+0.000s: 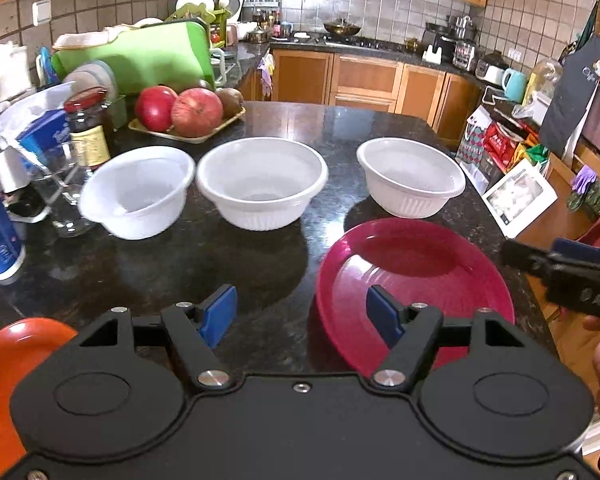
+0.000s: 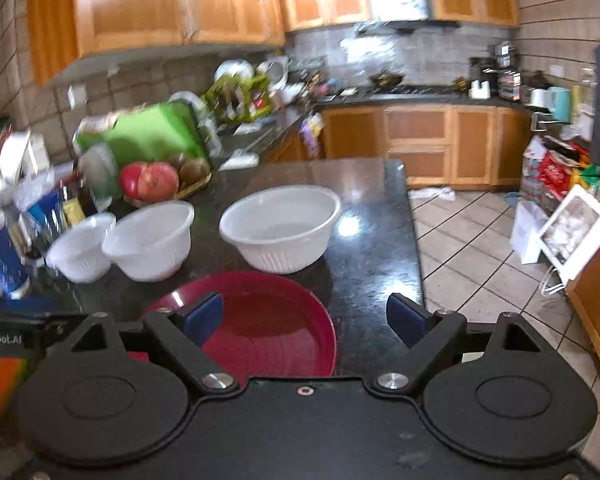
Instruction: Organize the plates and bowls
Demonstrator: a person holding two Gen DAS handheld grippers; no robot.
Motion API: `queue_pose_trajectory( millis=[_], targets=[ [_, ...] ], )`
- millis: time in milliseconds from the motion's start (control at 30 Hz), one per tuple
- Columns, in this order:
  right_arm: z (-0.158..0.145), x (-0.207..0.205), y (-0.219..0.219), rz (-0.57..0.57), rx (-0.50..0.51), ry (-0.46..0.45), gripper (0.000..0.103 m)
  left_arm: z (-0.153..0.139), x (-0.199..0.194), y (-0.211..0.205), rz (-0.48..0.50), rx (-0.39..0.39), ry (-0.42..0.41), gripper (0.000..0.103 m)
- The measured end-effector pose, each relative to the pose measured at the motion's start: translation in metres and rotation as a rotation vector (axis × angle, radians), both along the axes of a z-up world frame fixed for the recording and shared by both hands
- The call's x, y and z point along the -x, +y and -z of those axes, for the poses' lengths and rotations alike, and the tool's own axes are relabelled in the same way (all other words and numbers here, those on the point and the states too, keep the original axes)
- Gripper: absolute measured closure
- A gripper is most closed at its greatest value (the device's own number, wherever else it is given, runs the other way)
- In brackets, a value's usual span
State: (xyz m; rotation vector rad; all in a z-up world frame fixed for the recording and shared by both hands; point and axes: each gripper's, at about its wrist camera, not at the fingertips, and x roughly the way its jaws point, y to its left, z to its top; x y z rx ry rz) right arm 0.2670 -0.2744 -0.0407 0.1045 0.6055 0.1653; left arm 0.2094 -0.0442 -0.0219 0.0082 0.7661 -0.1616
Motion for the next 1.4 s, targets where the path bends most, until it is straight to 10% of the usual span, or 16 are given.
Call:
queue_pose_trajectory(
  millis=[500, 1400],
  targets=[
    [0.052, -0.058, 0.01, -0.103, 0.106, 0.112, 0.017, 0.031, -0.032, -0.032, -0.045, -0.056, 0.107, 0.03],
    [0.047, -0.045, 0.008, -0.227, 0.084, 0.127, 0.027, 0.036, -0.03, -0.027, -0.035, -0.001, 0.129, 0.036]
  ],
)
